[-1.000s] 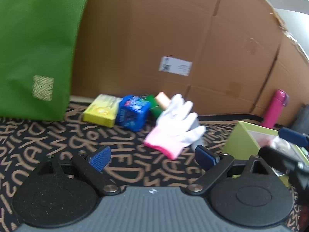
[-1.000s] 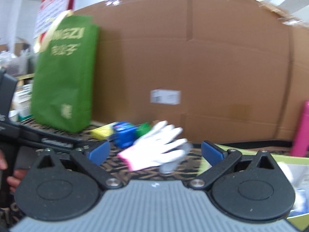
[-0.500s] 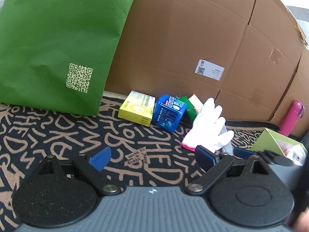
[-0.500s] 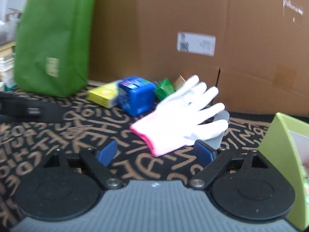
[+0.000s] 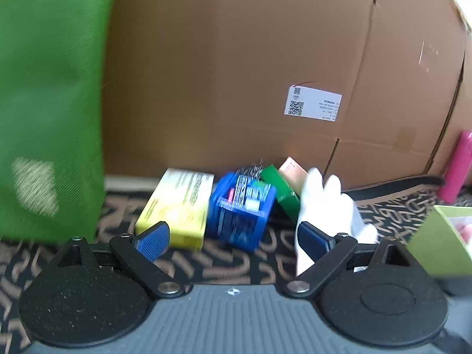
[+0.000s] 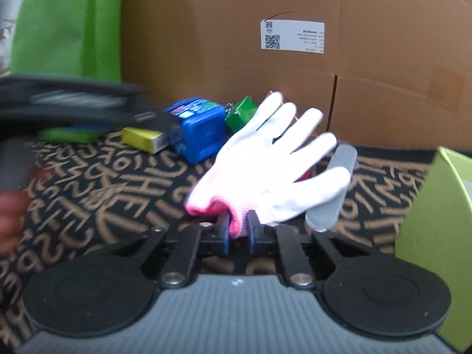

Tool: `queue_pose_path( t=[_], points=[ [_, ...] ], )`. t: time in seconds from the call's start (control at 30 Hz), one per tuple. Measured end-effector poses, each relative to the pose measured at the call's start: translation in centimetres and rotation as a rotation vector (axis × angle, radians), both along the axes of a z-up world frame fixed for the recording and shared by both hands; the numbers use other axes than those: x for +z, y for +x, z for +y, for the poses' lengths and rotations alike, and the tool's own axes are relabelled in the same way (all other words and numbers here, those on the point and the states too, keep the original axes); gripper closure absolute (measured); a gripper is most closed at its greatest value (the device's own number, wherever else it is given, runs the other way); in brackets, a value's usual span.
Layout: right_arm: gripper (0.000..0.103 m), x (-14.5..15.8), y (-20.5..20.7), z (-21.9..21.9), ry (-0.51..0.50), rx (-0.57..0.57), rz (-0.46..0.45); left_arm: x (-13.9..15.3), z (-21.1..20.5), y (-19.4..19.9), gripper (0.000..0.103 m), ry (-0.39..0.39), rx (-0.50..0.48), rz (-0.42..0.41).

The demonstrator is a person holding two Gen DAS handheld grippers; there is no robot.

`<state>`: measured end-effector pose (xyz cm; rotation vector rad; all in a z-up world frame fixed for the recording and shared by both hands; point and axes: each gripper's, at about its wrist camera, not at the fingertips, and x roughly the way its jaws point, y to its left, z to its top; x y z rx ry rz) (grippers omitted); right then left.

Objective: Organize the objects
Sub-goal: 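Grasp the white glove by its pink cuff with the right gripper while the left grasps the blue container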

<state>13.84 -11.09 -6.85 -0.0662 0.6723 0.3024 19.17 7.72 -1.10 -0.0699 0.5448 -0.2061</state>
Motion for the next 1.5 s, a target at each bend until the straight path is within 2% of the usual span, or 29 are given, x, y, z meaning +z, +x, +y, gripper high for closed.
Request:
queue_pose_path(
  t=[0.23, 0.27, 0.3, 0.33, 0.5, 0.6, 0.67, 0.73, 0.77, 0.8, 0.93, 0.97, 1.03, 1.13, 1.27, 1.33, 1.37, 1.4, 1.5],
  points=[
    [0.094, 1.4, -5.2, -1.1, 0.032, 0.049, 0.017, -1.4, -2.7, 4.6, 0.007, 0.176, 0.036, -0.019],
    [0.094, 1.6, -5.7, -1.2, 0.031, 0.058, 0.022, -1.5, -2.8, 4.8, 0.014, 0.193, 0.029, -0.019],
    [0.094, 1.8, -6.2, -1.2, 0.030, 0.065, 0.024, -1.5, -2.9, 4.8, 0.022, 0.196, 0.011, -0.019],
    [0.094, 1.9, -6.7, -1.3, 0.030, 0.074, 0.027, -1.4, -2.8, 4.8, 0.042, 0.186, -0.020, -0.012],
    [0.094, 2.2, -8.7, -2.0, 0.027, 0.093, 0.051, -1.1, -2.1, 2.5, 0.042, 0.150, -0.058, 0.023],
    [0.093, 1.9, -9.6, -2.7, 0.026, 0.088, 0.072, -0.8, -1.4, -0.6, 0.042, 0.094, -0.071, 0.064],
    [0.092, 1.9, -9.7, -3.0, 0.047, 0.087, 0.085, -0.7, -1.0, -3.4, 0.042, 0.087, -0.072, 0.063],
    [0.084, 1.9, -9.5, -3.5, 0.086, 0.063, 0.077, -0.8, -0.5, -6.3, 0.042, 0.072, -0.058, 0.056],
    [0.061, 2.0, -9.1, -3.6, 0.098, 0.049, 0.079, -0.9, -0.2, -7.4, 0.042, 0.061, -0.043, 0.054],
    [0.030, 2.0, -8.6, -3.6, 0.109, 0.029, 0.078, -1.0, 0.0, -8.2, 0.042, 0.050, -0.025, 0.051],
    [0.019, 1.8, -6.4, -2.2, 0.138, 0.004, 0.090, -1.1, 1.4, -10.3, 0.042, 0.028, 0.044, 0.060],
    [0.014, 1.7, -5.8, -1.6, 0.133, -0.001, 0.089, -0.9, 1.6, -10.4, 0.042, 0.030, 0.052, 0.065],
    [0.013, 1.6, -4.4, -0.6, 0.121, -0.044, 0.100, -0.8, 2.0, -10.5, 0.042, 0.032, 0.061, 0.067],
    [0.004, 1.3, -2.8, 0.9, 0.067, -0.068, 0.084, -0.7, 2.7, -10.4, 0.042, 0.012, 0.077, 0.076],
    [0.005, -0.5, -0.7, 1.0, 0.060, -0.129, 0.107, -0.7, 3.0, -10.5, 0.042, -0.002, 0.076, 0.078],
    [0.021, -0.7, -1.2, 1.3, 0.030, -0.086, 0.063, -0.8, 2.9, -10.6, 0.042, 0.001, 0.070, 0.079],
    [0.044, -0.8, -1.6, 1.5, 0.006, -0.049, 0.037, -0.9, 2.8, -10.5, 0.042, 0.002, 0.069, 0.079],
    [0.060, -0.7, -2.1, 1.6, -0.004, -0.022, 0.018, -0.9, 2.7, -10.4, 0.042, 0.004, 0.068, 0.079],
    [0.077, -0.5, -3.0, 1.2, 0.020, 0.011, 0.014, -1.0, 2.4, -10.1, 0.041, 0.013, 0.067, 0.082]
  ],
)
